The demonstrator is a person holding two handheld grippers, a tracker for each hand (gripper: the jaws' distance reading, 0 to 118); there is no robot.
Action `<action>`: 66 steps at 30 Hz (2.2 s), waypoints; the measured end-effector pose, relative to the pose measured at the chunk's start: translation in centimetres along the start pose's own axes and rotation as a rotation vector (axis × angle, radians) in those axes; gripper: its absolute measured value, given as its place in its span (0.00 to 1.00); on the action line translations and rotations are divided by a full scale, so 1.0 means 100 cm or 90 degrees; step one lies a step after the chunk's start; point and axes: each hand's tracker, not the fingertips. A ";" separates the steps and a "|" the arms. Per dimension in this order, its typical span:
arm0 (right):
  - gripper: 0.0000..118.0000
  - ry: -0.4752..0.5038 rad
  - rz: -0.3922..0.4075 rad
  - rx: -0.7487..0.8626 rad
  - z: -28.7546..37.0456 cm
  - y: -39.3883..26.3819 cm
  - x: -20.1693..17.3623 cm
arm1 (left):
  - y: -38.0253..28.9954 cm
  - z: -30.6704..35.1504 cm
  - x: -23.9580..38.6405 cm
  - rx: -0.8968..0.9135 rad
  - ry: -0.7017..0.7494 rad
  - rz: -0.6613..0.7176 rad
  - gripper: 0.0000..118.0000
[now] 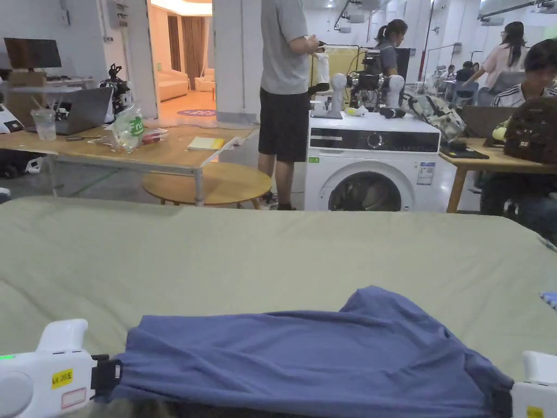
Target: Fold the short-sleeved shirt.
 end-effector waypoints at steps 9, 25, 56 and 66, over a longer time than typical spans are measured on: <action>0.05 0.046 0.029 -0.035 0.085 -0.080 0.024 | -0.084 0.073 -0.022 -0.038 -0.043 0.010 0.00; 0.49 0.111 0.142 0.126 0.121 -0.064 -0.029 | -0.080 0.100 0.065 0.163 0.023 -0.132 0.65; 0.00 0.182 0.075 0.020 0.050 -0.049 -0.034 | 0.057 -0.168 -0.028 -0.145 0.094 0.008 0.57; 0.01 0.117 0.099 0.007 -0.007 0.013 -0.013 | 0.062 -0.194 0.000 -0.215 0.119 -0.036 0.01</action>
